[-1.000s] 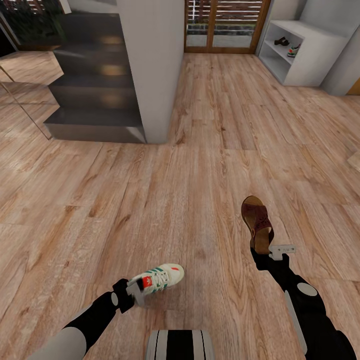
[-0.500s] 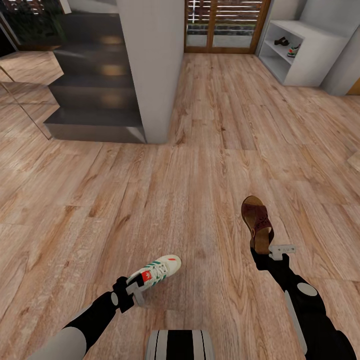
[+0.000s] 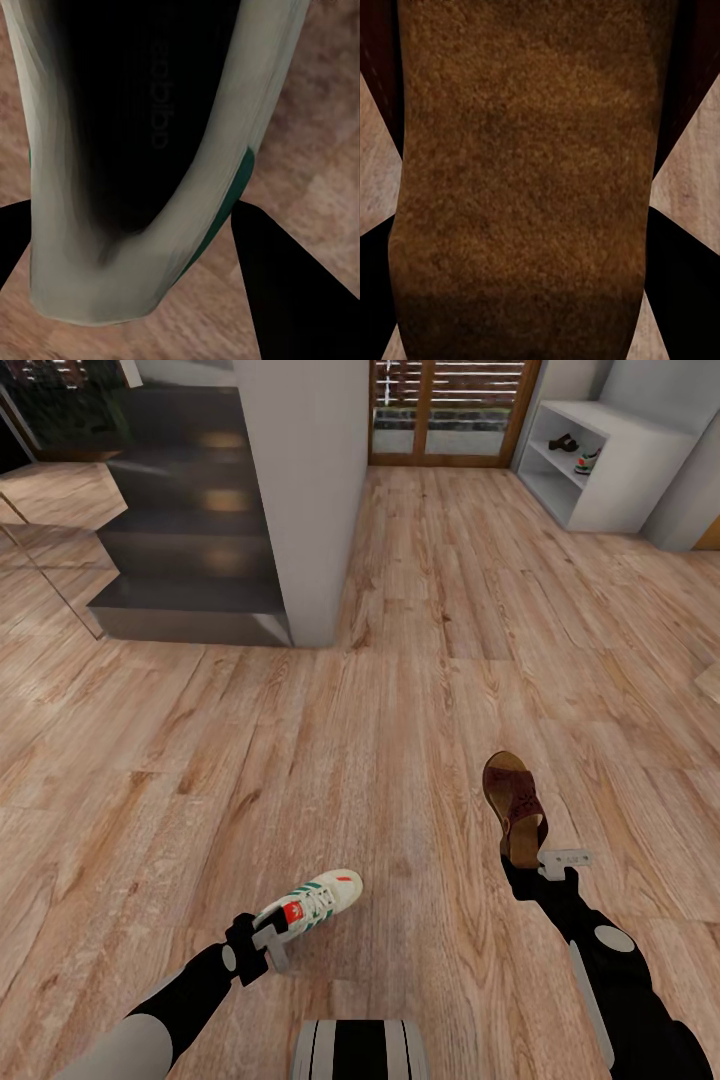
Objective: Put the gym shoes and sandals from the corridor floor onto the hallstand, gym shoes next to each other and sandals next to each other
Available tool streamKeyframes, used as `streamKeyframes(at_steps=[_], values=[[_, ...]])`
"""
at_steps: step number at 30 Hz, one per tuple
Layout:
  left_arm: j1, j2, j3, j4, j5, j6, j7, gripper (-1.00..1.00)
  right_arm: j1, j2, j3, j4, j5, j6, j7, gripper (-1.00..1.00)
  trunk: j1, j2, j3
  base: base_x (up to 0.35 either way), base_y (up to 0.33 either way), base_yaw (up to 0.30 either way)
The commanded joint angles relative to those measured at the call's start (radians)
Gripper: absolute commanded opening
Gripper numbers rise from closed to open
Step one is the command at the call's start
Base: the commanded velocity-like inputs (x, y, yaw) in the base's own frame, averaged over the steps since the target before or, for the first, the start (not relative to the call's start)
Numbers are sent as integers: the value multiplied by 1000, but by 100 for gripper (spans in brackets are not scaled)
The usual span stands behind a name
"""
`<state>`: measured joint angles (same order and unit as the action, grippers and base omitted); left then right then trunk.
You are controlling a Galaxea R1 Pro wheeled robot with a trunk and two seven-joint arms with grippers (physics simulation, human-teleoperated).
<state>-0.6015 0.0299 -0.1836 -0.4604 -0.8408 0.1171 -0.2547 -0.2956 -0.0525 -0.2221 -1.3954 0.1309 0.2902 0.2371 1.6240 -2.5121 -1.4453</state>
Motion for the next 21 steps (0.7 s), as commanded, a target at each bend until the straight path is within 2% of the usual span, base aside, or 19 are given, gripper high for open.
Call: streamKeyframes(at_steps=[1,12,17,20,21], values=[[0,1,-4,-3,-7,5,-6,-100,0,0,-2,-2,10,4,8,-100,0,0,-1,0,0,0],[-2,-2,3,-10,4,7,-15,-100,0,0,-2,-1,10,4,8,-100,0,0,-1,0,0,0],[-1,-6,8,-53,14,9,-16,-100,0,0,-2,-1,10,4,8,-100,0,0,-1,0,0,0],[-1,-25,14,-73,36,12,-15,-100,0,0,-2,-1,10,4,8,-100,0,0,-1,0,0,0],[-2,-33,21,-83,61,22,-14,-100,0,0,-2,-2,10,4,8,-100,0,0,-1,0,0,0]])
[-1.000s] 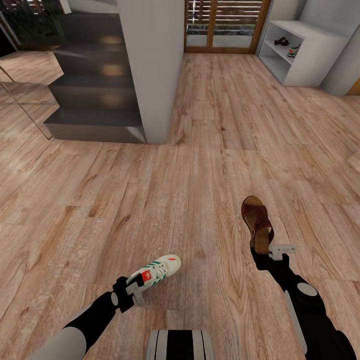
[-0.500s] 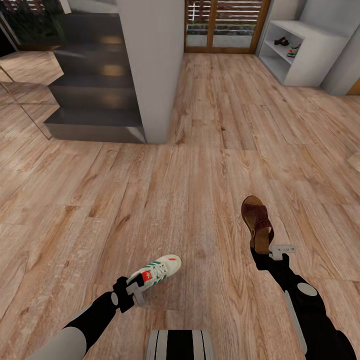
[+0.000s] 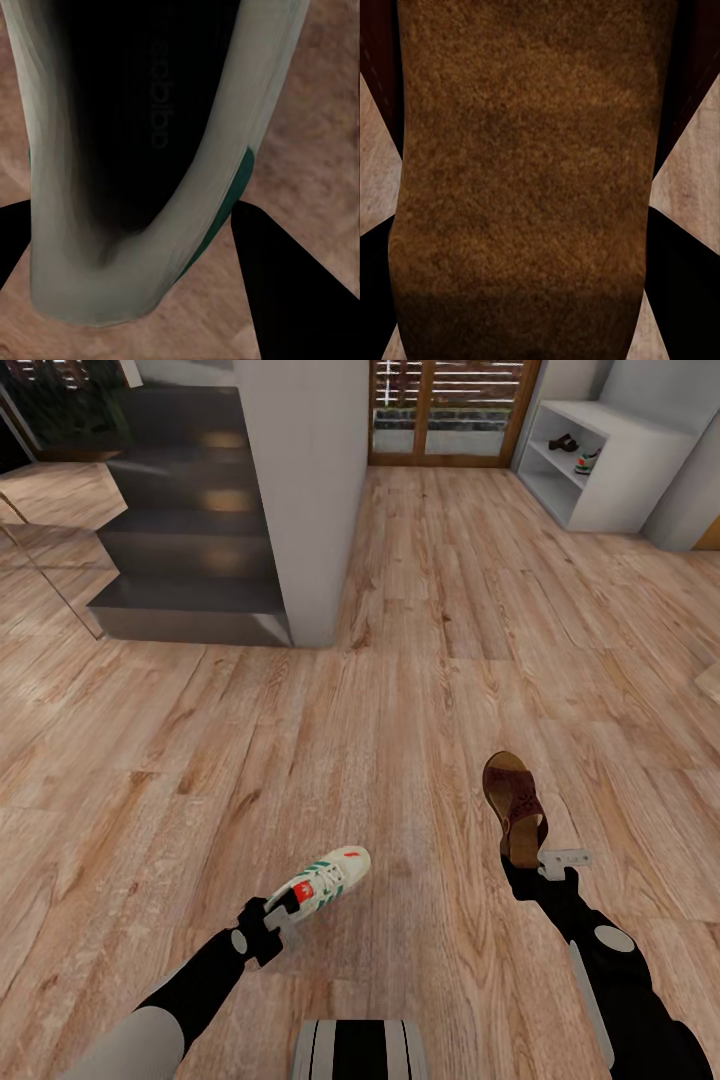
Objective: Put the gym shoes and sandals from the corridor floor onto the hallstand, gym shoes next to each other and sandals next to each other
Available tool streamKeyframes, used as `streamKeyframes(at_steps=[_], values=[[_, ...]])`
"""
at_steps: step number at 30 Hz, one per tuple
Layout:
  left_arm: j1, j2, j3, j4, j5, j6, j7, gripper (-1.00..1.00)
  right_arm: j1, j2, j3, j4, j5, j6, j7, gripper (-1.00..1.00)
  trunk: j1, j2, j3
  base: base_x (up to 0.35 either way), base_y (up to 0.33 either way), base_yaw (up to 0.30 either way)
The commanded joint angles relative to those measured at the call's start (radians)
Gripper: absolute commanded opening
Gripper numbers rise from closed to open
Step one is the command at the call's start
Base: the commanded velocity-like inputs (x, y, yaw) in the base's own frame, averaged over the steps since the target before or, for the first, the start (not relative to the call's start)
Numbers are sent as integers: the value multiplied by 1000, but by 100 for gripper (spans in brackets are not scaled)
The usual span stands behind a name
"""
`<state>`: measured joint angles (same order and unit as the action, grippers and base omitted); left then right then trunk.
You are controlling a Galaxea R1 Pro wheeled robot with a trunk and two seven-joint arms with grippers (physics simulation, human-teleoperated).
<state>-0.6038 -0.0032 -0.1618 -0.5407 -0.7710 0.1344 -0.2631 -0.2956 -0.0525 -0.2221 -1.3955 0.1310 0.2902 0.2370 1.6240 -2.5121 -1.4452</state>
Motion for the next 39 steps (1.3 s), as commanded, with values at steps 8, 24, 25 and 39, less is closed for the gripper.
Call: streamKeyframes(at_steps=[8,24,25,39], values=[[-8,-12,10,-126,233,163,-4,-100,0,0,-1,1,11,3,8,-100,0,0,-1,0,0,0],[137,43,73,-155,602,-27,5,-100,1,-1,-2,20,15,2,7,-100,0,0,-1,0,0,0],[145,44,81,-154,603,-38,6,-100,1,-2,-2,29,16,1,7,-100,0,0,-1,0,0,0],[212,46,233,-153,610,-100,2,-100,121,3,-147,73,14,-115,12,-100,-3,1,41,0,0,-116]])
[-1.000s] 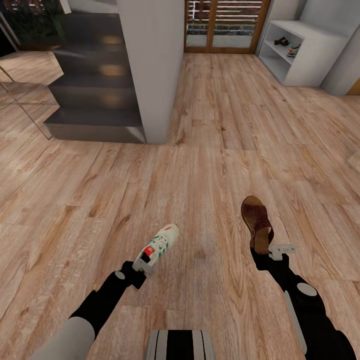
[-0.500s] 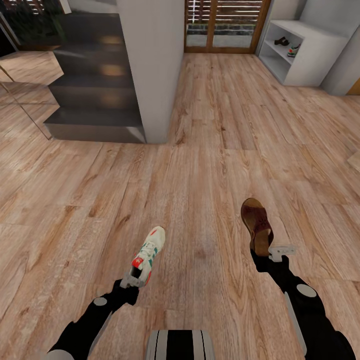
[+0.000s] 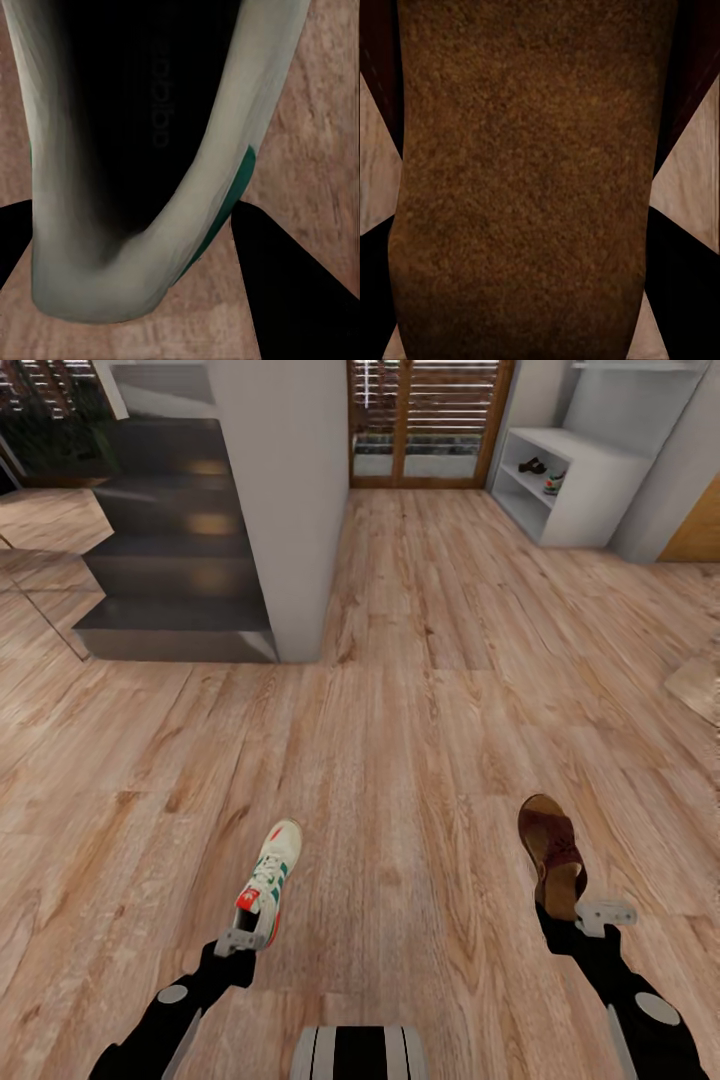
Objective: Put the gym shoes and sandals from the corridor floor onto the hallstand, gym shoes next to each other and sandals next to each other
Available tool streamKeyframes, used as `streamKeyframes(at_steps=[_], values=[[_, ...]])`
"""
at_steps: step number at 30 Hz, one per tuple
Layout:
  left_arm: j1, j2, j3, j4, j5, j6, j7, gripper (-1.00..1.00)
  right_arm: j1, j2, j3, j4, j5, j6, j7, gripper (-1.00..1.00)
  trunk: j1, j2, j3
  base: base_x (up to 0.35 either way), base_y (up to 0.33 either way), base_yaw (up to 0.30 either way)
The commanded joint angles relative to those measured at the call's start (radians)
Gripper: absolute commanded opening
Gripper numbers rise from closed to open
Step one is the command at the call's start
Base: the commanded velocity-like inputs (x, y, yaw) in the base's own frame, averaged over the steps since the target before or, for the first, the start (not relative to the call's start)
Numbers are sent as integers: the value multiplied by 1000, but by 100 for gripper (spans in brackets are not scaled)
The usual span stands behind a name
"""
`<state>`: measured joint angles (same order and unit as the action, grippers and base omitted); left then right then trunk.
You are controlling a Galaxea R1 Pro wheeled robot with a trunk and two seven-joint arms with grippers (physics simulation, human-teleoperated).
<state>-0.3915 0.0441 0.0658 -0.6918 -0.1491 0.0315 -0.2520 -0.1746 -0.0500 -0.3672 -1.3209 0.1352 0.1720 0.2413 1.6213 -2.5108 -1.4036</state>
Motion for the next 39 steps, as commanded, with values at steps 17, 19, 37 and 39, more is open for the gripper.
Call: streamKeyframes(at_steps=[17,19,37,39], values=[[160,-4,179,1,45,-209,-6,-100,49,2,-12,373,11,-366,10,-100,-8,4,91,0,0,-114],[218,-4,205,-2,51,-262,-4,-100,49,1,-12,474,12,-481,10,-100,-9,4,102,0,0,-107],[246,-8,275,3,55,-292,-4,-100,49,1,-9,649,11,-573,9,-100,-17,8,198,0,0,-102],[246,-5,284,3,55,-292,-4,-100,49,3,-9,651,11,-574,7,-100,-18,9,209,0,0,-96]])
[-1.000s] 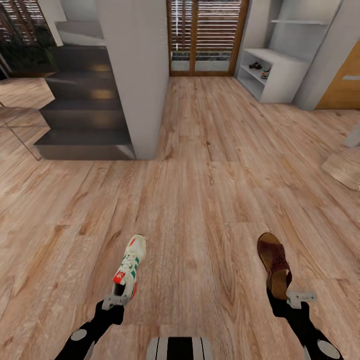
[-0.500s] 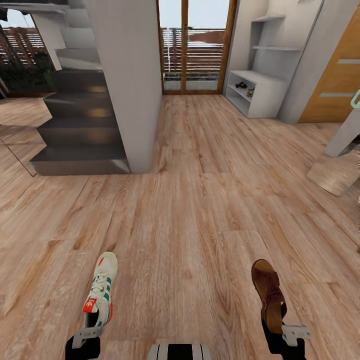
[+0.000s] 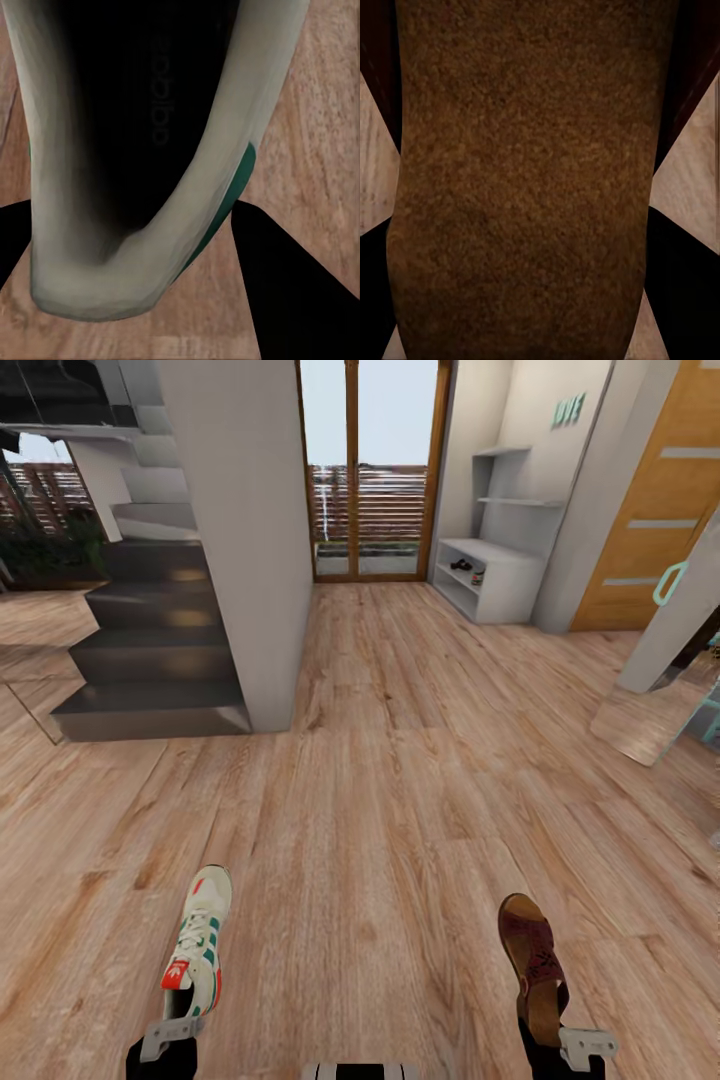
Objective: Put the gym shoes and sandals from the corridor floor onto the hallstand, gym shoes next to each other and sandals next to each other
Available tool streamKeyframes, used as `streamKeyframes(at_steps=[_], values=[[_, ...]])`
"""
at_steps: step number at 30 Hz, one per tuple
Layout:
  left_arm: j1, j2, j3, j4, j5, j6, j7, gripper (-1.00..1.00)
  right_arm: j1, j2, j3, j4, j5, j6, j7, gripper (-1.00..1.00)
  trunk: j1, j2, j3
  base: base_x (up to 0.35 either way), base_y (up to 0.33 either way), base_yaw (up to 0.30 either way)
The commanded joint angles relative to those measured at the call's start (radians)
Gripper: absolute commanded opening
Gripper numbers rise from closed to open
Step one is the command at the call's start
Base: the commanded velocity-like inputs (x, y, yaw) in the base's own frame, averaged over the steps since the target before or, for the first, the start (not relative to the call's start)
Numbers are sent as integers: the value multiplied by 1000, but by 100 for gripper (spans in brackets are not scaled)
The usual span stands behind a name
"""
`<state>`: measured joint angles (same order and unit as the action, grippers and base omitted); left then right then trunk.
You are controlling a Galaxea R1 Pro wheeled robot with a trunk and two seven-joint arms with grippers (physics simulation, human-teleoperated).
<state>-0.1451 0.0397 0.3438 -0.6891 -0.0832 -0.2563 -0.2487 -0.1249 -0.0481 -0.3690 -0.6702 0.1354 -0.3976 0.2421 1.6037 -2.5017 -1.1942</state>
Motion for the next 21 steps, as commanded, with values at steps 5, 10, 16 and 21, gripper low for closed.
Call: streamKeyframes(at_steps=[5,10,16,21], values=[[-1,-1,10,2,-11,-4,-8,-100,-1,2,-8,1,10,-11,4,-100,-2,1,26,0,0,-95],[-1,-2,10,3,-12,-5,-8,-100,-1,2,-8,1,10,-17,4,-100,-11,16,52,0,0,-95],[-1,-4,11,3,-12,-5,-8,-100,-1,2,-8,3,10,-17,4,-100,-34,58,77,0,0,-46],[-1,-4,11,4,-12,-5,-8,-100,-1,3,-7,9,10,-16,3,-100,-54,93,94,0,0,-6]])
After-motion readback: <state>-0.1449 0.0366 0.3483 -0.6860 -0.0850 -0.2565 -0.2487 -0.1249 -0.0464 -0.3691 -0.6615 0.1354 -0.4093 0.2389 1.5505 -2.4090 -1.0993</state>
